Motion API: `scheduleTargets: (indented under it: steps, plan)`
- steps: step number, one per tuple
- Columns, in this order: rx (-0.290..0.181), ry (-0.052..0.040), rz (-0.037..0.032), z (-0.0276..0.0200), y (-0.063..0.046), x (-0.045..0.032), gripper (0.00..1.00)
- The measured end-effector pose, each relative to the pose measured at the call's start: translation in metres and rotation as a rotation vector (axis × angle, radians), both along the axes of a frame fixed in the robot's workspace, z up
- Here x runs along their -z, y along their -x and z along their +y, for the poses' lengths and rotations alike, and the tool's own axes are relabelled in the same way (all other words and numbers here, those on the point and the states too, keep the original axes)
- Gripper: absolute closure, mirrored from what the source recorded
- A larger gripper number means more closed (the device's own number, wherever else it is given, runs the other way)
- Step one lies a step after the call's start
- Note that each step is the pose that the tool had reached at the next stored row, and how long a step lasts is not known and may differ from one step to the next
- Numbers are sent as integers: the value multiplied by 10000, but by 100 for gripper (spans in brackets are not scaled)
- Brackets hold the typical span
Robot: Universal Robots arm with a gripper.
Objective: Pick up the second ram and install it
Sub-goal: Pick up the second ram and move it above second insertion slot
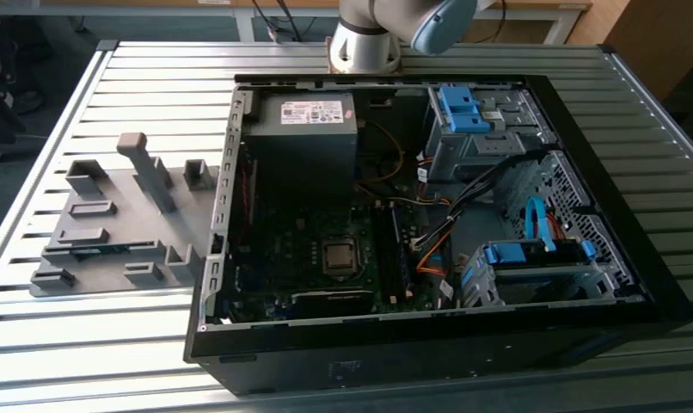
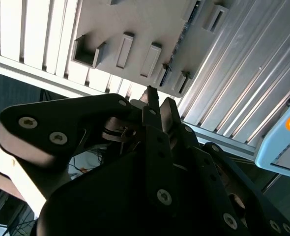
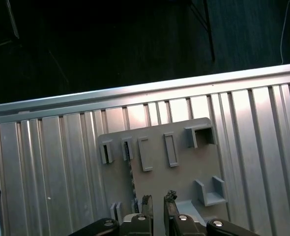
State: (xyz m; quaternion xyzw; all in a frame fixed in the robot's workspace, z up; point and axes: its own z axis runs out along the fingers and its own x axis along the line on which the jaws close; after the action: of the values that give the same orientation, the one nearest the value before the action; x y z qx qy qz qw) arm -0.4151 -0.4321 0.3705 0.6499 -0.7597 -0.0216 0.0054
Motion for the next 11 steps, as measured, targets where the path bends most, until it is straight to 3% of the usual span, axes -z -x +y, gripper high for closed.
scheduleTargets:
  steps: [4, 6, 11]
  plan:
    - [-50, 0, 1, -2, 1, 1, 76]
    - [-51, -1, 0, -2, 1, 105, 76]
    - [-51, -1, 0, -3, 1, 112, 76]
